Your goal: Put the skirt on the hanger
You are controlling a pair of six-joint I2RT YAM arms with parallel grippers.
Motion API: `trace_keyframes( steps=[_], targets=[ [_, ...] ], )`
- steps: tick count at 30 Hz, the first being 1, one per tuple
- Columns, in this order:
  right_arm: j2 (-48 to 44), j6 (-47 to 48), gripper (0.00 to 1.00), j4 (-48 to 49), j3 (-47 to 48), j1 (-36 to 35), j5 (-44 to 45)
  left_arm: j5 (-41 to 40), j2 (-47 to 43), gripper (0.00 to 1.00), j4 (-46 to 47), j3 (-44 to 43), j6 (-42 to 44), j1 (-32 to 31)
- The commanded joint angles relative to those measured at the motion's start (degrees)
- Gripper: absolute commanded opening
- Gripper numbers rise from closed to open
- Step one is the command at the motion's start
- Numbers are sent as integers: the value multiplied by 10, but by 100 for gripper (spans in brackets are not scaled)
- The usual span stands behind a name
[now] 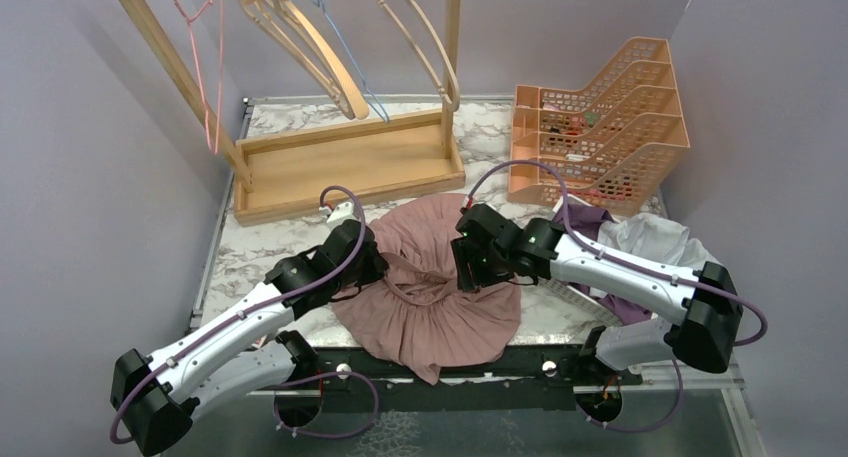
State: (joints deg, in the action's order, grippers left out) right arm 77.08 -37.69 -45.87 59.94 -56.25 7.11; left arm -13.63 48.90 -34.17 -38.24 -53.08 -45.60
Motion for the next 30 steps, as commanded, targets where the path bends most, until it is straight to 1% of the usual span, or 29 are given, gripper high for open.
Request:
trace_keyframes(
  steps=[1,4,7,9,12,17,20,24,27,29,30],
  targets=[
    [30,-151,53,-58,9,-4,133,-23,13,22,-8,-13,10,3],
    [42,-195,48,-57,7,-5,133,-26,17,23,-10,-11,6,6],
    [51,-227,45,-61,-5,-6,135,-29,17,24,-12,-9,4,8],
    [55,-232,45,-62,-9,-6,134,-30,16,27,-13,-9,4,9],
    [53,-240,46,-63,-9,-7,123,-35,13,31,-16,-9,8,12],
    [28,-244,52,-33,8,-7,91,-38,14,33,-21,-9,15,19],
    [31,-267,52,-38,11,-6,111,-44,15,35,-25,-10,19,24],
    [63,-328,50,-78,10,-7,152,-48,16,39,-28,-10,25,34],
    [81,-332,50,-80,11,-7,154,-45,20,41,-27,-10,28,43],
    [88,-334,49,-82,9,-7,150,-41,26,41,-27,-10,31,48],
    [89,-332,47,-80,7,-7,147,-39,29,39,-28,-10,33,50]
  ],
)
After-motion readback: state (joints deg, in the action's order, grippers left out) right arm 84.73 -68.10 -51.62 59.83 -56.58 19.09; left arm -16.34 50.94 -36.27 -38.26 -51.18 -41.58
